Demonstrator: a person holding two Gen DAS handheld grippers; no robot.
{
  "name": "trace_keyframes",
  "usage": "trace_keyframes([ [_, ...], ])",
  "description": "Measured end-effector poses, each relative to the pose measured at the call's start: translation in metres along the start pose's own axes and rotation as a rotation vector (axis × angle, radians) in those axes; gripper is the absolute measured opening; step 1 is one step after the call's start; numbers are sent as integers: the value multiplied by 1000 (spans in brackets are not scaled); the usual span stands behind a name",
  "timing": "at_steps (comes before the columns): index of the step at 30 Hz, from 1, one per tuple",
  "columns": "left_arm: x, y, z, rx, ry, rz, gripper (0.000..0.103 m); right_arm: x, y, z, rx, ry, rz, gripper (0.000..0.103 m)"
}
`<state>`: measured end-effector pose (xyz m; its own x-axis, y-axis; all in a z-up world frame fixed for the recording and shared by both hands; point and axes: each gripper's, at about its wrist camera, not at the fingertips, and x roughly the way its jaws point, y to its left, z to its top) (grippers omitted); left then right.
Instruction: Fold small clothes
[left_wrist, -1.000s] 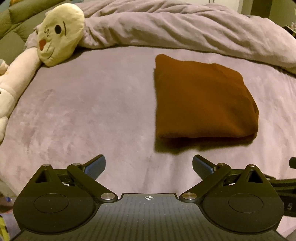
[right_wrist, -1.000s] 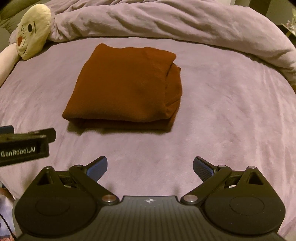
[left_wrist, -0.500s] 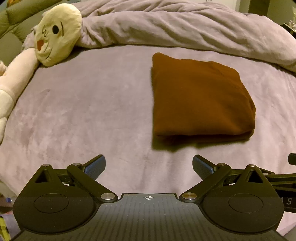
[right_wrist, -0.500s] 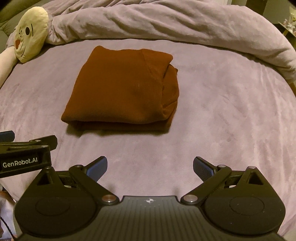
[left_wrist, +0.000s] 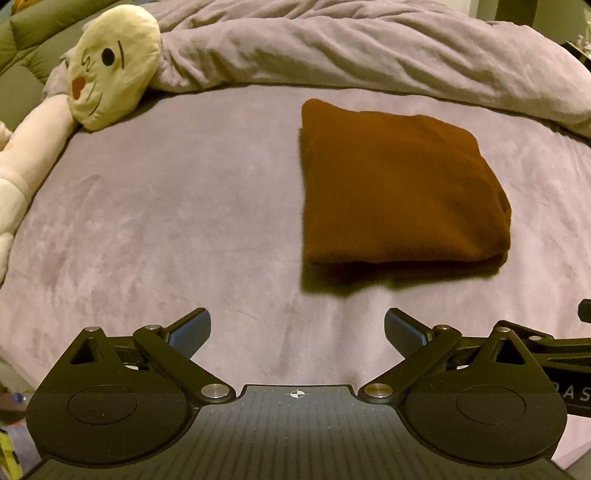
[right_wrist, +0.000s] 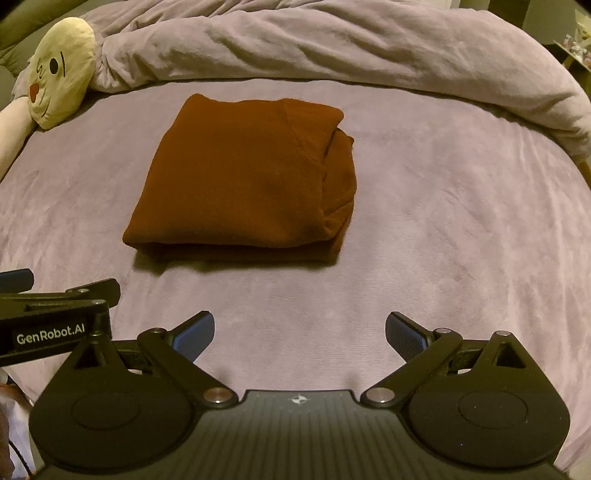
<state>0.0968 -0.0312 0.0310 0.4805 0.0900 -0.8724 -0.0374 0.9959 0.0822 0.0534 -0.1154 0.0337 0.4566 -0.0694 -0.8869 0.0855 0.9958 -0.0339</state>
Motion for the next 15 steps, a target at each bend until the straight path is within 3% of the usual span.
trace_keyframes([
  [15, 3, -1, -1, 4, 6, 9, 103, 0, -3, -1, 11, -10, 0, 99],
])
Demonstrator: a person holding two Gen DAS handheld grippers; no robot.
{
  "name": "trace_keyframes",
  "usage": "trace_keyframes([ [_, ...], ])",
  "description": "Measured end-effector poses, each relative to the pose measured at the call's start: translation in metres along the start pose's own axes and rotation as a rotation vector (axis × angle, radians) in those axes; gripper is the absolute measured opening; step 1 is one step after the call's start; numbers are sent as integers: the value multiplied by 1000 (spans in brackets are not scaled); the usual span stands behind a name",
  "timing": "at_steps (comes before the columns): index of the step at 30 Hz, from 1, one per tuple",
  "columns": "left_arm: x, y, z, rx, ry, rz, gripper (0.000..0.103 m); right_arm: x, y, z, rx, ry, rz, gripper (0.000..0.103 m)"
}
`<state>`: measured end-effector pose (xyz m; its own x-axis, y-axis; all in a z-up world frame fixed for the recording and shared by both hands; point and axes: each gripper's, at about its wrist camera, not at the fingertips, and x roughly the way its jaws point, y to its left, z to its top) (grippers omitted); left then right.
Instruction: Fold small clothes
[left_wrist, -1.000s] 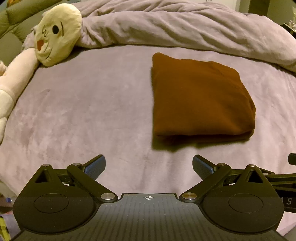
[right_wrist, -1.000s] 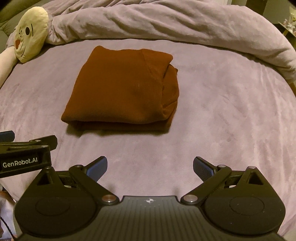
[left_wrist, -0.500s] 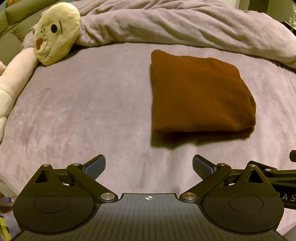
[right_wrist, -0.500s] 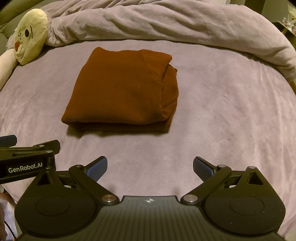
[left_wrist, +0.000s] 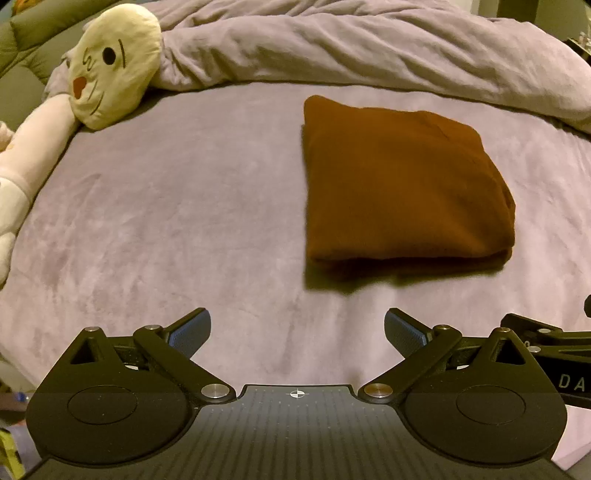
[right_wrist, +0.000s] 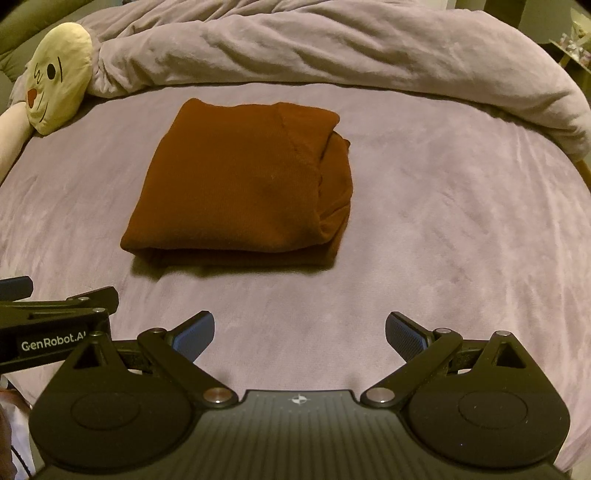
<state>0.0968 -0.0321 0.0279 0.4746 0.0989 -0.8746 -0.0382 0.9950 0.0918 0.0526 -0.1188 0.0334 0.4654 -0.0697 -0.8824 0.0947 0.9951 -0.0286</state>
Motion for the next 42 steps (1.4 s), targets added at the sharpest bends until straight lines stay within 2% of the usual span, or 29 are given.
trace_keyframes([
  [24, -2, -1, -3, -6, -11, -13, 103, 0, -2, -3, 15, -6, 5, 99],
  [30, -3, -3, -2, 4, -14, 6, 103, -1, -3, -3, 17, -3, 5, 99],
  [33, -3, -1, -2, -4, -4, -11, 103, -2, -3, -3, 20, -4, 3, 99],
  [38, -2, -5, -2, 31, 2, 10, 103, -1, -4, -3, 23, -5, 5, 99],
  [42, -2, -7, -3, 32, -2, 0, 103, -2, -5, -3, 25, -8, 11, 99],
])
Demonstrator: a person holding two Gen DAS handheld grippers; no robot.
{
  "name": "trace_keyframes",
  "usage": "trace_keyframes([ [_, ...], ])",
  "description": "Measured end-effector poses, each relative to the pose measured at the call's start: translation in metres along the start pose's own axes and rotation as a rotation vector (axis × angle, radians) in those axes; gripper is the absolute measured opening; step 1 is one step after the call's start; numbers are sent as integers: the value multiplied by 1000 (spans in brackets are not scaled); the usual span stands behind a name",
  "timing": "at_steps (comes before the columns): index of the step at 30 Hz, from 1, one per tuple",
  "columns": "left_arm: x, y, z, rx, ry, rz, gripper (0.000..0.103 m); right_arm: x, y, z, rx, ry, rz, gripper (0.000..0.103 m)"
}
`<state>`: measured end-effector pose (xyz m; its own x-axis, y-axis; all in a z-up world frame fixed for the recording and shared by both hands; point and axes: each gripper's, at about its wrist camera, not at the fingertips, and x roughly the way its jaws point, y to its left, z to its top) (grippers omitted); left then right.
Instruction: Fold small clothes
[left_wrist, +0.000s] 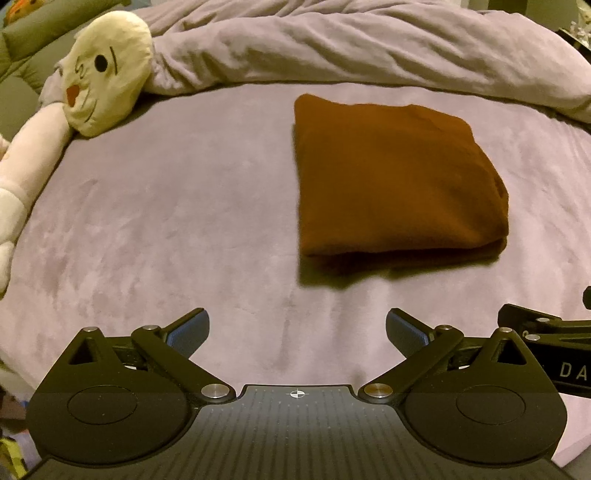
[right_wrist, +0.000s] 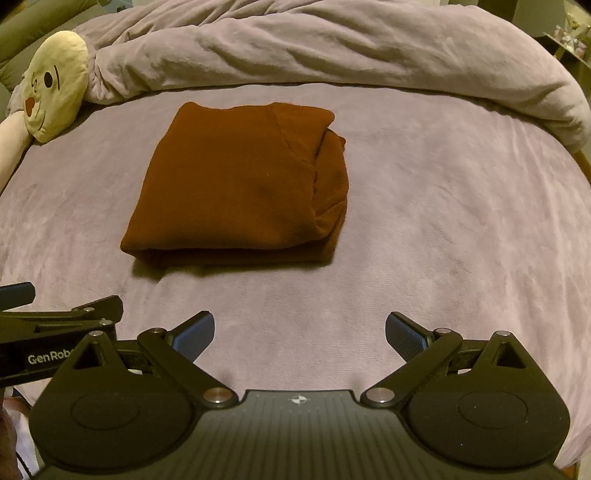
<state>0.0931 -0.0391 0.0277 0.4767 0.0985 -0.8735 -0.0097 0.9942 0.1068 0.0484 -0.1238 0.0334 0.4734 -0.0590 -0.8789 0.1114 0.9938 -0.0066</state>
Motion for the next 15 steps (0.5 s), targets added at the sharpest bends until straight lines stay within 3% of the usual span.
trace_keyframes([
  [15, 1, 5, 0, -32, 26, -27, 103, -3, -2, -3, 12, -9, 5, 99],
])
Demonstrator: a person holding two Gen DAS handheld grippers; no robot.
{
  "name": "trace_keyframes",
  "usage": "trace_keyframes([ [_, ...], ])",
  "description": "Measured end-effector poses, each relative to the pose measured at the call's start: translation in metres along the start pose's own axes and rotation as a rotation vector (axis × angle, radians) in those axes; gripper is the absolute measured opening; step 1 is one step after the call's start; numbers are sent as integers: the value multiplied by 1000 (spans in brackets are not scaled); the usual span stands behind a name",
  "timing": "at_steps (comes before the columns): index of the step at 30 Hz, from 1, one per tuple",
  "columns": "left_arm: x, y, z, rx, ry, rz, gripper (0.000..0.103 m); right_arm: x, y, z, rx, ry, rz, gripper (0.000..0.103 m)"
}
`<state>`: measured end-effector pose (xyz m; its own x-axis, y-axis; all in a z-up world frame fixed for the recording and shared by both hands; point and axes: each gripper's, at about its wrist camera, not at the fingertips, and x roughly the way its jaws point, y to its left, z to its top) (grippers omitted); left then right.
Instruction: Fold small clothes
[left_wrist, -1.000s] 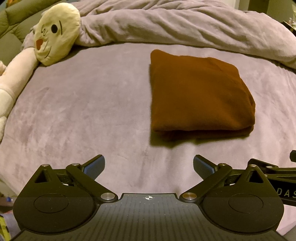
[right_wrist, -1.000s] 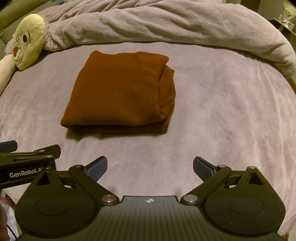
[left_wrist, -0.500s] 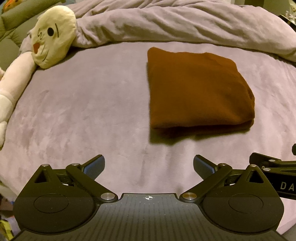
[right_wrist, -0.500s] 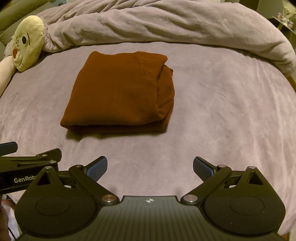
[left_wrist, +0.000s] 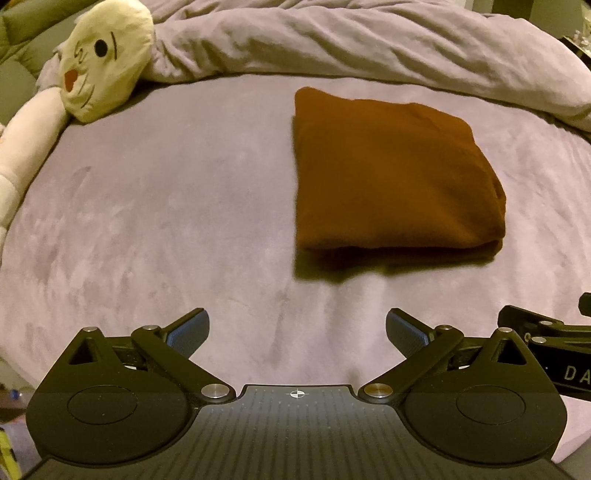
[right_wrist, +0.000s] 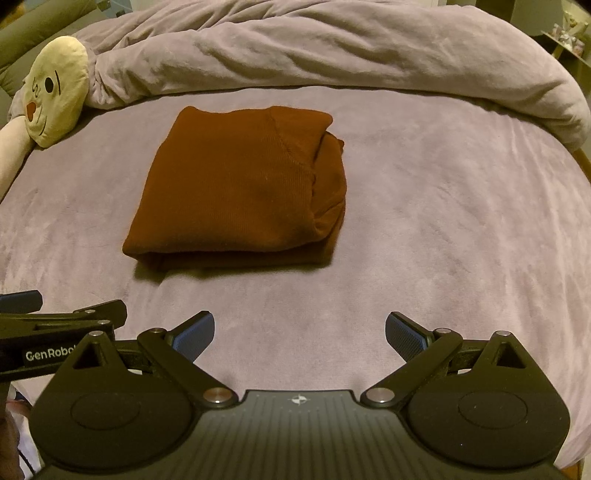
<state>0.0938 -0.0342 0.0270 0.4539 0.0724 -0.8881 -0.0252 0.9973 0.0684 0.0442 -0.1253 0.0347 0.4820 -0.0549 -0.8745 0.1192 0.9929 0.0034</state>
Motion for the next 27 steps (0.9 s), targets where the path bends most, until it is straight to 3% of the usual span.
trace_keyframes([
  [27, -6, -13, -2, 91, -30, 27, 103, -3, -3, -1, 12, -2, -13, 99],
])
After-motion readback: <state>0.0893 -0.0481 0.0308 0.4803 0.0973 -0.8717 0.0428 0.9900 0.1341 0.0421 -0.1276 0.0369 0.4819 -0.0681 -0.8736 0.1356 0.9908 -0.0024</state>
